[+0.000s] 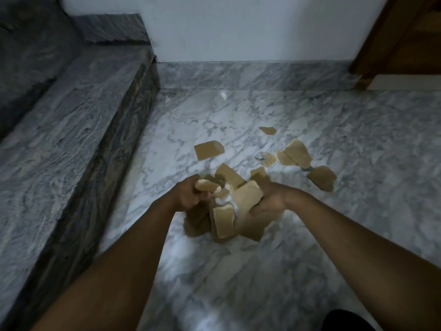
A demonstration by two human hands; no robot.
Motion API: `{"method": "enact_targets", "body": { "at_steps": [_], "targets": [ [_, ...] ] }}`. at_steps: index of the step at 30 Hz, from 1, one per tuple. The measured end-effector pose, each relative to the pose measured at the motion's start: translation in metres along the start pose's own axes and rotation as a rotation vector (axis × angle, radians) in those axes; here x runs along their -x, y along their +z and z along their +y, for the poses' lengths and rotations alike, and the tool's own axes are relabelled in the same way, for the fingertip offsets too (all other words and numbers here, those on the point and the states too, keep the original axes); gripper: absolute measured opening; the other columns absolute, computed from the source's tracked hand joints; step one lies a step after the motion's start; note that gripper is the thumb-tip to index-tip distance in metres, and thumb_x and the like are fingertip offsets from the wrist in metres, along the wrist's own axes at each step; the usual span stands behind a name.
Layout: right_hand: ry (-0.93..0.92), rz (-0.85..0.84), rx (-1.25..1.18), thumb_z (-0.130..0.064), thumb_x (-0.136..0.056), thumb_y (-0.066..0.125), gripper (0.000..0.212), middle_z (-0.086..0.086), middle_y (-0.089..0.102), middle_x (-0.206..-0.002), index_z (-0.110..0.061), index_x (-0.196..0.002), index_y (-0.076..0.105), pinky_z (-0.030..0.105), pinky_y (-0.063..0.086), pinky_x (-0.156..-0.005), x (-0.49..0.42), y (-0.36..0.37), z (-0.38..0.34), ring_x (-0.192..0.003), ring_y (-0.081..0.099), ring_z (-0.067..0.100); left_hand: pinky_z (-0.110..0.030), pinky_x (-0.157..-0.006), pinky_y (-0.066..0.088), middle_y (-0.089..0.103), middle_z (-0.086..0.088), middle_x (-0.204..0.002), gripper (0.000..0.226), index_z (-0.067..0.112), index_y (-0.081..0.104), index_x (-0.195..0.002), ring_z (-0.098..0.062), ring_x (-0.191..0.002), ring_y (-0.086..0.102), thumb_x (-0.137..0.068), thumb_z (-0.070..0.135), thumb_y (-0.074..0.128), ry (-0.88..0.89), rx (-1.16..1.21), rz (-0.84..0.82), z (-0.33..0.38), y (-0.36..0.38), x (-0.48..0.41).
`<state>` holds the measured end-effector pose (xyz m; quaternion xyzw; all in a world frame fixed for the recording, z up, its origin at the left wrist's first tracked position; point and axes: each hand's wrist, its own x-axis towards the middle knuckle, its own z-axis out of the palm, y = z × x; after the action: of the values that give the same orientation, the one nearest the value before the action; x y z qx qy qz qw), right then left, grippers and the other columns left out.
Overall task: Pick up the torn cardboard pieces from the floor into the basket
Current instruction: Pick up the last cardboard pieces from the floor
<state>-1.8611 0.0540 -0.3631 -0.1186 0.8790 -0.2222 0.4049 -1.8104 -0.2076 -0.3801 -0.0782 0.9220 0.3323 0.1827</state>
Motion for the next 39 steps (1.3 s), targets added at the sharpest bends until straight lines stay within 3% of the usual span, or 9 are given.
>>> {"method": "enact_targets", "body": {
  "at_steps": [3, 7, 10, 14, 19, 23, 27, 31, 39],
  "targets": [
    [-0.002, -0.05, 0.164, -0.067, -0.044, 0.078, 0.11, 0.005, 0.058, -0.135, -0.027, -0.141, 0.045, 0.043, 0.053, -0.095, -0.019, 0.042, -0.032, -0.115, 0.06, 0.028, -0.033, -0.072, 0.046, 0.064, -0.003, -0.097, 0.034, 0.019, 0.052, -0.098, -0.027, -0.091, 0.06, -0.081, 0.036, 0.075, -0.033, 0.027, 0.069, -0.015, -0.005, 0.008],
    [0.044, 0.145, 0.323, -0.047, -0.07, 0.081, 0.09, 0.014, 0.024, -0.156, -0.021, -0.144, 0.038, 0.052, 0.041, -0.104, -0.025, 0.091, -0.055, -0.132, 0.038, 0.038, -0.029, -0.063, 0.049, 0.073, -0.002, -0.089, 0.042, 0.019, 0.071, -0.097, -0.019, -0.077, 0.065, -0.063, 0.032, 0.09, -0.11, 0.182, 0.137, -0.036, -0.018, 0.022],
    [0.083, 0.18, 0.233, -0.046, -0.07, 0.083, 0.101, 0.01, 0.037, -0.149, -0.016, -0.148, 0.027, 0.049, 0.039, -0.105, -0.025, 0.097, -0.052, -0.132, 0.043, 0.034, -0.034, -0.079, 0.056, 0.075, 0.001, -0.091, 0.047, 0.021, 0.077, -0.093, -0.018, -0.089, 0.069, -0.053, 0.041, 0.092, -0.188, 0.174, 0.037, -0.052, -0.02, 0.029],
    [0.098, 0.165, 0.075, -0.044, -0.062, 0.086, 0.127, 0.009, 0.053, -0.138, -0.017, -0.154, 0.003, 0.044, 0.047, -0.1, -0.017, 0.091, -0.039, -0.123, 0.056, 0.033, -0.024, -0.065, 0.046, 0.069, 0.007, -0.088, 0.035, 0.028, 0.071, -0.082, -0.011, -0.085, 0.062, -0.058, 0.047, 0.089, -0.233, 0.049, -0.103, -0.048, -0.015, 0.036],
    [0.076, -0.011, 0.257, -0.036, -0.076, 0.079, 0.06, 0.0, 0.06, -0.115, -0.013, -0.128, 0.059, 0.035, 0.051, -0.088, 0.005, 0.046, -0.028, -0.104, 0.059, 0.02, -0.037, -0.078, 0.052, 0.065, 0.0, -0.088, 0.051, 0.027, 0.07, -0.072, -0.02, -0.088, 0.064, -0.042, 0.068, 0.078, -0.074, 0.008, -0.148, -0.022, 0.0, 0.024],
    [0.15, 0.035, 0.414, -0.032, -0.08, 0.077, 0.059, 0.008, 0.06, -0.123, -0.013, -0.13, 0.052, 0.033, 0.049, -0.078, 0.021, 0.017, -0.023, -0.105, 0.063, 0.027, -0.029, -0.089, 0.044, 0.056, -0.008, -0.12, 0.059, 0.014, 0.06, -0.117, -0.024, -0.112, 0.055, -0.07, 0.044, 0.082, -0.015, -0.145, -0.126, -0.002, 0.026, 0.016],
    [0.079, 0.23, 0.583, -0.03, -0.083, 0.073, 0.07, 0.008, 0.045, -0.141, -0.018, -0.14, 0.034, 0.046, 0.038, -0.101, 0.031, 0.033, -0.024, -0.124, 0.053, 0.031, -0.03, -0.072, 0.039, 0.06, -0.006, -0.109, 0.051, 0.02, 0.044, -0.106, -0.028, -0.102, 0.058, -0.074, 0.037, 0.081, -0.039, -0.13, -0.063, -0.001, 0.035, 0.014],
    [-0.006, 0.358, 0.714, -0.022, -0.085, 0.069, 0.047, 0.006, 0.054, -0.132, -0.026, -0.129, 0.054, 0.044, 0.036, -0.104, 0.024, 0.032, -0.038, -0.124, 0.052, 0.028, -0.036, -0.065, 0.045, 0.061, -0.006, -0.093, 0.064, 0.025, 0.035, -0.107, -0.029, -0.085, 0.06, -0.068, 0.03, 0.085, -0.097, -0.097, -0.06, 0.001, 0.022, 0.014],
    [0.037, 0.372, 0.672, -0.019, -0.088, 0.06, 0.038, 0.009, 0.056, -0.131, -0.021, -0.126, 0.056, 0.042, 0.042, -0.099, 0.024, 0.03, -0.019, -0.118, 0.058, 0.029, -0.029, -0.098, 0.046, 0.058, -0.004, -0.132, 0.071, 0.023, 0.058, -0.13, -0.024, -0.124, 0.055, -0.067, 0.035, 0.087, -0.128, -0.164, -0.147, 0.006, 0.003, 0.004]
  ]
}}
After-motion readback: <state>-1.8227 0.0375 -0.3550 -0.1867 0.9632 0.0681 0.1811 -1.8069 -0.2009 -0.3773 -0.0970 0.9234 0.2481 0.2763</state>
